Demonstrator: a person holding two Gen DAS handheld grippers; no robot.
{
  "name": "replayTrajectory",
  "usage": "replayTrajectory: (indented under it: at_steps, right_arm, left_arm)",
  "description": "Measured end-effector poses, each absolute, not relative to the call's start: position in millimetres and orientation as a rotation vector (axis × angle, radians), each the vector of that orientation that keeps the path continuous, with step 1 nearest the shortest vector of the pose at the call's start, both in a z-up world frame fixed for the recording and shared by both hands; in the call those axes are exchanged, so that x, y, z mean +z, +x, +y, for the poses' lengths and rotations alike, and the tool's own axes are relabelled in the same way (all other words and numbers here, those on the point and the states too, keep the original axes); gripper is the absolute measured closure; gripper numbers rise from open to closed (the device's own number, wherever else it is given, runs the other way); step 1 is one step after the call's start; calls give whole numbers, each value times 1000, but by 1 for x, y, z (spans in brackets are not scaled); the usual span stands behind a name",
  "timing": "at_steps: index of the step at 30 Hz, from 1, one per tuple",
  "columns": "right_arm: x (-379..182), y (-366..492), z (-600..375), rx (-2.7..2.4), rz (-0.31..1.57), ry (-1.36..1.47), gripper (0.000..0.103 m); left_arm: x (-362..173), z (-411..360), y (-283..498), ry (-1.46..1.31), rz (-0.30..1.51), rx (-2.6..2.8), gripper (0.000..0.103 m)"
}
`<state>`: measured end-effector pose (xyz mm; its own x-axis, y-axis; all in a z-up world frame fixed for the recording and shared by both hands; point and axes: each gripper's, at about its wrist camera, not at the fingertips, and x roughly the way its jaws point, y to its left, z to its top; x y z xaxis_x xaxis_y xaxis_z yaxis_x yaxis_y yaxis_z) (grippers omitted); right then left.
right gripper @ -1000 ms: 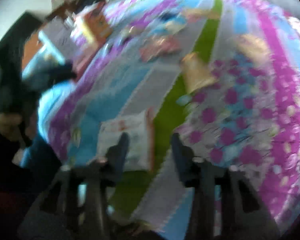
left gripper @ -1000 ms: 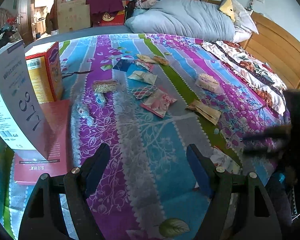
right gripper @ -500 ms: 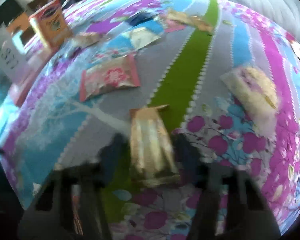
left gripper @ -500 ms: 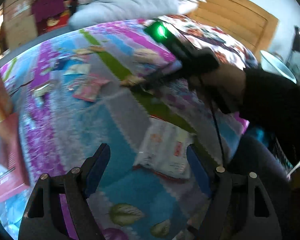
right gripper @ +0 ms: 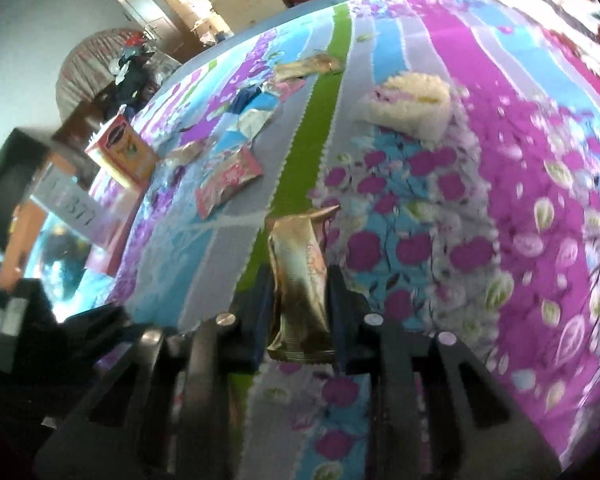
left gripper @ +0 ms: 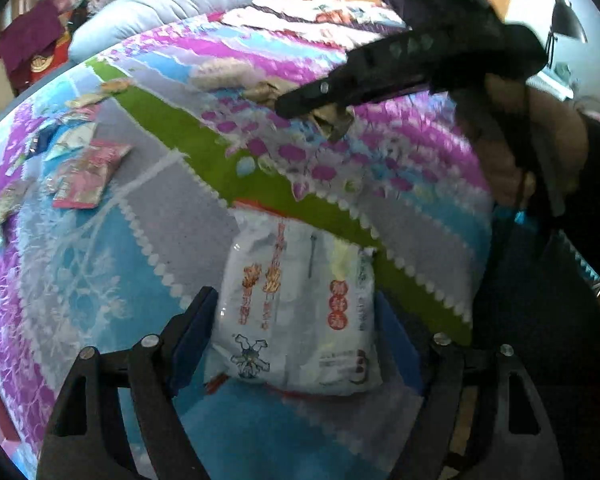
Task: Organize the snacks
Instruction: 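Grasp the gold-foil bag with the right gripper while the left grasps the white printed bag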
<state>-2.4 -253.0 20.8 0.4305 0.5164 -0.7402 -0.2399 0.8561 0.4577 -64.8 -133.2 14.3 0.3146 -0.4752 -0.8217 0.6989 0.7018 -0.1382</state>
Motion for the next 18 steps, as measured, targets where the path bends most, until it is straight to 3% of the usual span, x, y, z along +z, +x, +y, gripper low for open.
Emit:
replayTrajectory:
  at_steps: [4,5,11,18]
  right_arm:
    - [21,-4,-251,485,1018,305,76]
    - [21,-5,-250,484,1014,305,76]
    - [36,-9,-244,484,970,282,76]
    - [75,-11,-224,497,910,225,76]
  left_arm:
    - [9,-140,-66,303,970,-764,18]
    - [10,-140,-67,305,966,-751,26]
    - [26,-129,-66,251,918,-688,26]
    - [99,-86,-68,135,786,-480,26]
